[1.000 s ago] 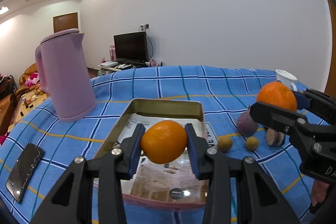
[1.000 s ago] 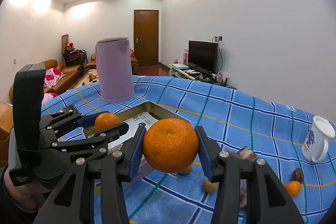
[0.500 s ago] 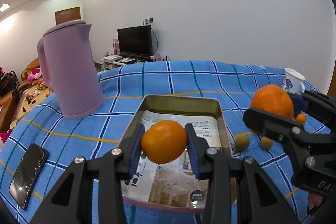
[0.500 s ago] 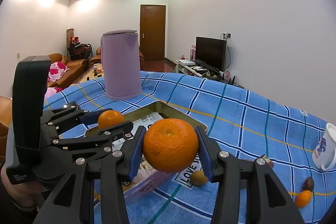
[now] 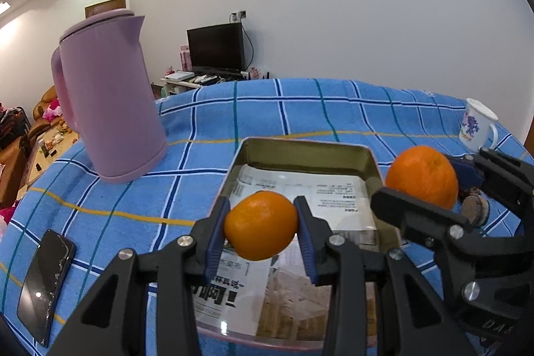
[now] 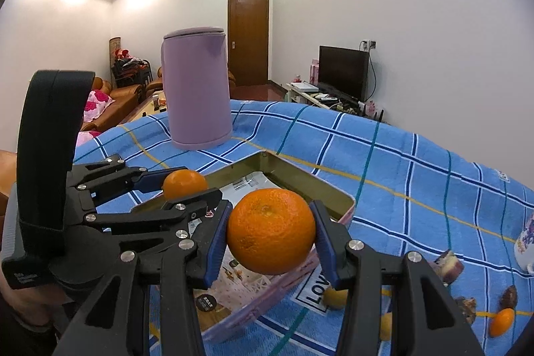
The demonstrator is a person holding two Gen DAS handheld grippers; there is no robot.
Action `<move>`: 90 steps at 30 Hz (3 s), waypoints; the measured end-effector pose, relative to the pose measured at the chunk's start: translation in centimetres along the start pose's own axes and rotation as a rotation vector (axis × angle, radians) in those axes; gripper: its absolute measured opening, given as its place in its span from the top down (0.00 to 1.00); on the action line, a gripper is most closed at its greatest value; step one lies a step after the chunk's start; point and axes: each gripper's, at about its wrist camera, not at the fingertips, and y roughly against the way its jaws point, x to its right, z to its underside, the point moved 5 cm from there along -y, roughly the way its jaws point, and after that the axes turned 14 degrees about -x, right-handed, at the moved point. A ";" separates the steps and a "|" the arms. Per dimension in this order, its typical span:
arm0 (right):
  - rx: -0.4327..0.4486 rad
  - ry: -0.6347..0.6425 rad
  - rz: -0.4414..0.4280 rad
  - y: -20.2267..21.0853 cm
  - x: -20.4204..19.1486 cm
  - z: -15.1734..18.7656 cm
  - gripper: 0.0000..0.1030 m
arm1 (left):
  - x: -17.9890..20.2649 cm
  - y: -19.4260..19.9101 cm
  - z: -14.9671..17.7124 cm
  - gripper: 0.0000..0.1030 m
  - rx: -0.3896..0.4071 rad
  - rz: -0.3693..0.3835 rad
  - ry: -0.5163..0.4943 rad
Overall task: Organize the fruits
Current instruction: 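Lower both oranges into the tin box and open both tools, then grasp the striped taro chunk with the right tool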
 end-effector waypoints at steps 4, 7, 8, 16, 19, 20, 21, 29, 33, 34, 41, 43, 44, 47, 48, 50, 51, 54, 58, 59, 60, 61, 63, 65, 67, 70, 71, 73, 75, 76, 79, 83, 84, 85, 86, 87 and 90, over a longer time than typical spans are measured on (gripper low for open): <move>-0.015 -0.003 -0.010 -0.9 0.0 0.0 0.52 | -0.5 -0.6 -0.1 0.61 -0.019 -0.012 0.000; -0.029 -0.003 -0.018 -1.6 0.0 0.0 0.52 | -0.8 -1.1 -0.1 0.61 -0.032 -0.020 -0.001; -0.032 -0.004 -0.019 -1.7 0.1 0.0 0.52 | -0.8 -1.3 -0.1 0.61 -0.035 -0.021 -0.001; -0.076 -0.016 -0.056 -3.4 0.4 0.4 0.52 | -0.9 -2.4 0.3 0.60 -0.071 -0.024 -0.012; -0.094 -0.021 -0.065 -3.9 0.6 0.6 0.52 | -0.9 -2.9 0.4 0.59 -0.087 -0.028 -0.015; -0.101 -0.024 -0.076 -4.1 0.6 0.7 0.52 | -0.9 -2.9 0.5 0.59 -0.084 -0.033 -0.016; -0.105 -0.026 -0.082 -4.3 0.7 0.8 0.52 | -1.0 -2.9 0.6 0.59 -0.083 -0.037 -0.016; -0.059 -0.046 -0.048 -3.0 1.3 0.6 0.32 | -1.5 -2.1 0.9 0.46 -0.072 0.034 0.044; -0.021 -0.057 -0.020 -0.7 2.2 1.4 0.30 | -0.4 -0.5 1.0 0.17 -0.018 0.004 0.028; -0.016 -0.061 -0.008 -0.2 2.5 1.6 0.30 | -0.1 0.0 1.0 0.08 0.000 -0.004 0.024; -0.019 -0.228 0.186 5.3 9.2 6.2 0.29 | 2.8 2.0 1.1 0.03 0.058 0.023 0.003; -0.031 -0.290 0.249 6.3 11.1 7.6 0.29 | 4.1 2.3 1.2 0.03 0.063 0.043 -0.010; -0.046 -0.321 0.275 6.6 12.1 8.3 0.29 | 4.9 2.4 1.3 0.03 0.066 0.047 -0.018; -0.084 -0.393 0.281 6.4 13.8 9.6 0.29 | 7.5 2.8 1.6 0.03 0.071 0.076 -0.057; -0.103 -0.406 0.281 6.1 14.2 9.9 0.29 | 8.3 2.8 1.8 0.03 0.069 0.079 -0.073; -0.126 -0.423 0.267 5.6 14.7 10.6 0.29 | 9.5 2.7 2.1 0.03 0.063 0.082 -0.097; -0.144 -0.428 0.261 5.2 14.7 10.8 0.29 | 10.0 2.6 2.2 0.03 0.059 0.089 -0.106; -0.180 -0.445 0.243 4.4 15.1 11.4 0.30 | 11.4 2.4 2.4 0.03 0.050 0.098 -0.132; -0.218 -0.456 0.203 3.4 15.7 11.6 0.39 | 12.7 2.4 2.4 0.04 0.046 0.113 -0.151; -0.225 -0.462 0.183 3.2 15.7 11.7 0.39 | 13.0 2.4 2.3 0.04 0.045 0.119 -0.157; -0.227 -0.464 0.175 3.1 15.7 11.7 0.40 | 13.3 2.3 2.2 0.04 0.045 0.121 -0.163; -0.229 -0.461 0.170 3.0 15.6 11.6 0.41 | 13.6 2.3 2.2 0.05 0.043 0.122 -0.168; -0.246 -0.454 0.152 2.7 15.5 11.6 0.42 | 14.0 2.0 2.2 0.07 0.031 0.133 -0.177; -0.273 -0.449 0.154 2.2 15.4 11.7 0.42 | 14.1 1.9 2.2 0.07 0.023 0.138 -0.175; -0.257 -0.434 0.144 2.3 15.0 11.5 0.42 | 14.0 1.7 2.1 0.07 0.021 0.136 -0.169; -0.268 -0.415 0.129 2.0 14.5 11.4 0.51 | 13.9 1.5 2.0 0.07 0.011 0.141 -0.160; -0.275 -0.417 0.123 1.8 14.6 11.4 0.57 | 14.0 1.6 2.0 0.07 0.012 0.144 -0.162; -0.275 -0.421 0.107 1.8 14.7 11.5 0.60 | 14.1 1.7 2.0 0.10 0.015 0.143 -0.170; -0.253 -0.418 0.096 2.2 14.6 11.4 0.60 | 14.4 1.7 1.9 0.15 0.012 0.153 -0.181; -0.238 -0.417 0.104 2.6 14.6 11.4 0.60 | 14.6 1.6 1.9 0.18 0.008 0.160 -0.186; -0.190 -0.420 0.151 3.9 14.7 11.5 0.60 | 15.2 1.4 1.9 0.21 -0.004 0.174 -0.199; -0.163 -0.445 0.203 5.1 15.8 12.0 0.60 | 16.9 0.5 2.0 0.34 -0.044 0.201 -0.233; -0.163 -0.457 0.198 5.2 16.1 12.2 0.60 | 17.3 0.2 2.0 0.39 -0.058 0.203 -0.242; -0.163 -0.465 0.194 5.3 16.3 12.3 0.60 | 17.7 -0.2 2.0 0.43 -0.070 0.200 -0.249; -0.161 -0.474 0.191 5.4 16.5 12.4 0.60 | 18.1 -0.7 2.0 0.44 -0.084 0.192 -0.256; -0.159 -0.478 0.190 5.4 16.6 12.4 0.60 | 18.4 -1.1 2.0 0.46 -0.103 0.188 -0.262; -0.153 -0.492 0.188 5.6 16.9 12.6 0.60 | 19.2 -2.4 2.0 0.49 -0.156 0.204 -0.266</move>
